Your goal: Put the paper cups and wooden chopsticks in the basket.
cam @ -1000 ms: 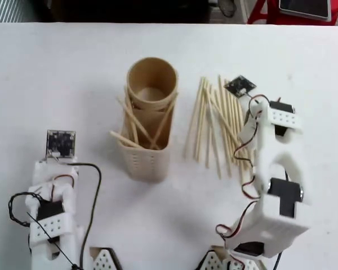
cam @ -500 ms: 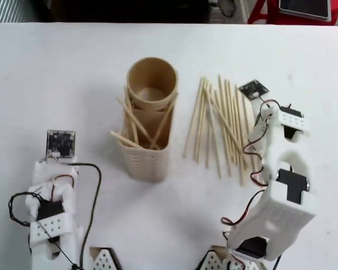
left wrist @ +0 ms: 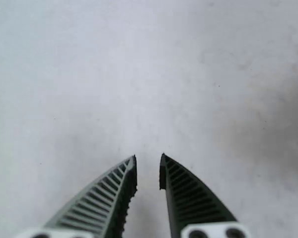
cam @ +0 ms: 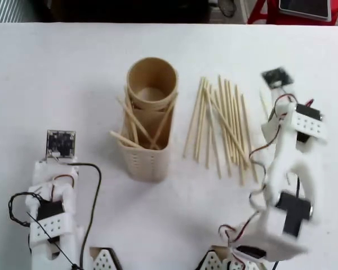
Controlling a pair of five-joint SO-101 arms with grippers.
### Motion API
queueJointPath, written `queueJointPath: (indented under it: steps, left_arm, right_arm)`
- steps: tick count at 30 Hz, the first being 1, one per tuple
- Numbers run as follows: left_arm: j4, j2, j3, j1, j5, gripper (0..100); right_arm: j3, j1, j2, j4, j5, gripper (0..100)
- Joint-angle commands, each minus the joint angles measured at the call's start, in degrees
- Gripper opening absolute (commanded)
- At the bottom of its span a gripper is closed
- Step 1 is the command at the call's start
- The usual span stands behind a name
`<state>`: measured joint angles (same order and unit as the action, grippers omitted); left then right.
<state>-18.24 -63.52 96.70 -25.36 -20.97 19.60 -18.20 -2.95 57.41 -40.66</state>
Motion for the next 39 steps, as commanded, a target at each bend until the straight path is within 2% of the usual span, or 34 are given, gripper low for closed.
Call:
queueJointPath:
  steps: [1,5,11,15,21,24,28,36,39]
  left_arm:
    - [-0.09,-0.92,-0.09,-0.48,-0.7,10]
    - [-0.09,-0.92,-0.09,-0.48,-0.7,10]
    - [-0.09,-0.92,-0.09,-0.48,-0.7,10]
    - [-0.09,-0.92,-0.09,-0.48,-0.7,10]
    - [-0.09,-0.92,-0.09,-0.48,-0.7,10]
    - [-0.09,-0.92,-0.09,-0.48,-0.7,10]
    - [-0.09,-0.92,-0.09,-0.48,-0.7,10]
    - [-0.09,-0.92,-0.09,-0.48,-0.7,10]
    - [-0.09,-0.92,-0.09,-0.48,-0.7,10]
  right_arm:
    - [2.2,3.74,-17.01,2.33,2.64,1.8]
    - [5.8,9.98,-32.66,5.23,6.59,1.8]
    - [3.96,24.13,-51.56,5.32,16.97,1.8]
    - [2.9,34.68,-59.03,-2.68,22.24,1.8]
    - [3.78,49.89,-60.26,-13.41,22.95,1.8]
    - [6.59,54.99,-57.63,-23.16,22.95,1.8]
    - [9.49,57.27,-52.44,-31.34,22.95,1.8]
    - [9.49,57.89,-45.32,-33.54,23.03,2.0]
    - [9.58,57.89,-45.32,-32.75,22.95,9.5]
